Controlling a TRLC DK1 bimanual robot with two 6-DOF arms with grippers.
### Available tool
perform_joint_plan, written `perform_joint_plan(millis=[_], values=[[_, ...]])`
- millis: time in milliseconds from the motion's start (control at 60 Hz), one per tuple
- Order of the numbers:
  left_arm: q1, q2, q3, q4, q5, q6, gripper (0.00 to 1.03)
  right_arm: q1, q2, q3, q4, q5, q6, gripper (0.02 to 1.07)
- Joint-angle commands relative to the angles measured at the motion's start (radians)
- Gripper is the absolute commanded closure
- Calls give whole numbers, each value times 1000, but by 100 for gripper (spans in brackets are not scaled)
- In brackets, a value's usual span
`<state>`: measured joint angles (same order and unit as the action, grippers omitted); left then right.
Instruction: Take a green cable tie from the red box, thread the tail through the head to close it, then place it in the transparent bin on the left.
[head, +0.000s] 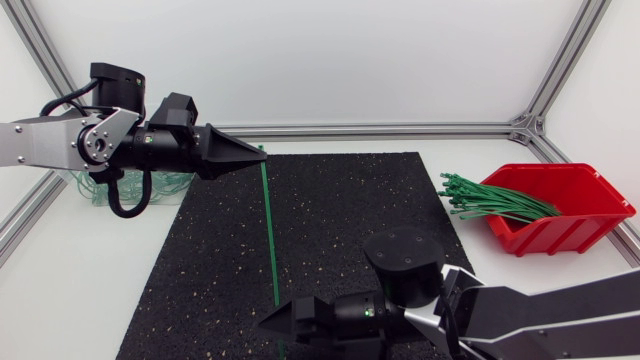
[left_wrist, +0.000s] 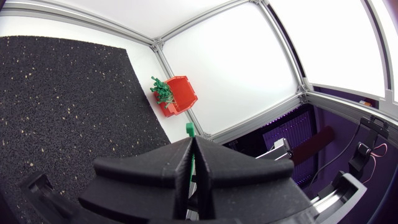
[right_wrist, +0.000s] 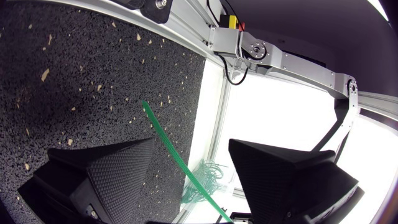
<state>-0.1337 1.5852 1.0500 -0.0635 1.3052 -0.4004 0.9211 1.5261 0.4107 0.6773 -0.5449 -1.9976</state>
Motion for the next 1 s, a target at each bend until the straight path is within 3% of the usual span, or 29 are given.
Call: perform_joint_plan(millis=[0,100,183,217,983], values=[[5,15,24,-9,22,-11,100,-13,0,7,-12,-9,-7,36],[5,15,22,-9,22,-11,100,-16,-14,-1,-24,-20,-10,52],[5,13,22,-10,22,-11,100,-18,-38,0,-62,-21,-10,85],[5,12,21,-10,22,-11,100,-18,-44,-3,-62,-21,-10,91],[6,-10,15,-18,22,-11,100,-5,-99,-53,-93,2,-9,92]])
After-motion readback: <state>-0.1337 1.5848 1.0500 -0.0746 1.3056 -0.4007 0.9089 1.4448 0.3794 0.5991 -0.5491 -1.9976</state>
